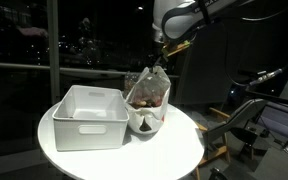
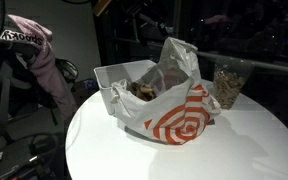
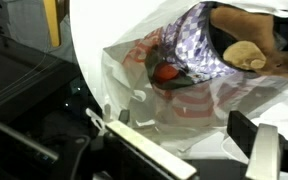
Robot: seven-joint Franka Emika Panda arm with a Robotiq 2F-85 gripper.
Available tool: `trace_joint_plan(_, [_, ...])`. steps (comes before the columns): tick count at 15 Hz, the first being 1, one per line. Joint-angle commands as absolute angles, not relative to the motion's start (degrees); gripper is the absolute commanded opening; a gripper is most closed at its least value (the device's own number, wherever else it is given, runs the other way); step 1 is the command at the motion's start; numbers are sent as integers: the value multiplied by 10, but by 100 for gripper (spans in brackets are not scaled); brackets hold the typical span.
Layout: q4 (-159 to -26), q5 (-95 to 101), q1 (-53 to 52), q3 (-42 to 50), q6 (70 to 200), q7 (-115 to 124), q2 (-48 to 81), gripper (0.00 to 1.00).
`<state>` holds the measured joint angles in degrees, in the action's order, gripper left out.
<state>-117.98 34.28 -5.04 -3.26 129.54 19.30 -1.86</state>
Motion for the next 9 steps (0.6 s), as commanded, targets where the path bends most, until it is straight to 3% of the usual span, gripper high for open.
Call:
trace_joint_plan(1, [-1214,291,-50,-44,1299,177,-46,100])
trace_joint_plan(9, [-1245,282,-51,-59,1322,201,-47,100])
